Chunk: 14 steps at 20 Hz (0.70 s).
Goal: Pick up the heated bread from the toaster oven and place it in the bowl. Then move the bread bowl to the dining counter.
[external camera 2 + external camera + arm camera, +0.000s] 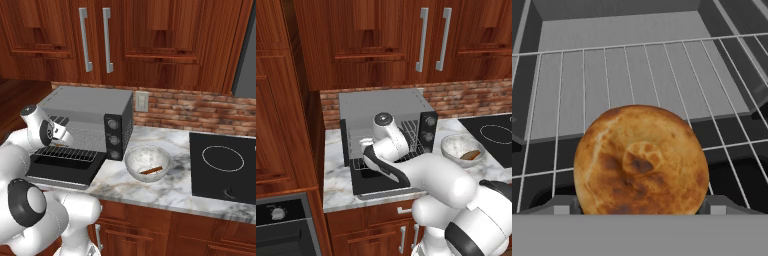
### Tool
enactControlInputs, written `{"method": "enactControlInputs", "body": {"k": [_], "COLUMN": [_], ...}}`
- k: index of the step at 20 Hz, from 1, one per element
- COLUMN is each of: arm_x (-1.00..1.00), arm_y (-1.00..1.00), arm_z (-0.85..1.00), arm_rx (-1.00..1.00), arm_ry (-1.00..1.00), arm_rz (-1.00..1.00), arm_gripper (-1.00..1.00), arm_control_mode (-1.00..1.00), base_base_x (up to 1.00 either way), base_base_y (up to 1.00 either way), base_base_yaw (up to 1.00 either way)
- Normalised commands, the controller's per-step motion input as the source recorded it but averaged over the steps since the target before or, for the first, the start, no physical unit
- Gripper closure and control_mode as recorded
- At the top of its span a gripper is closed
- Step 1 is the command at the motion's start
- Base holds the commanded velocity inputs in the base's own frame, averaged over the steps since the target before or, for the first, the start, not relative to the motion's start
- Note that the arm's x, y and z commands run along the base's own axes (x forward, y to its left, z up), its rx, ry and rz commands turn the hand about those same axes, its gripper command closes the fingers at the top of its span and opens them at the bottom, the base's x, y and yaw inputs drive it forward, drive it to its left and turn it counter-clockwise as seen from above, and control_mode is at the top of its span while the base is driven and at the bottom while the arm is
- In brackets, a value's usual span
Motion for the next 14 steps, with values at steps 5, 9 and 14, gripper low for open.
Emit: {"method": "enactControlInputs", "body": {"k": [5, 9, 14], "arm_x": [-0.03, -0.43, -0.84], "arm_y": [0.0, -0.11, -0.28], "arm_z": [0.0, 0.04, 0.26], "arm_rx": [0.0, 0.0, 0.0], "arm_ry": [0.0, -0.05, -0.15], "arm_rz": [0.0, 0.0, -0.02], "arm_gripper": [1.0, 1.0, 1.0], "arm_control_mode": [-1.0, -1.0, -1.0], "base_base_x": [0.0, 0.0, 0.0], "base_base_y": [0.0, 0.0, 0.0], "base_base_yaw": [0.0, 0.0, 0.0]}}
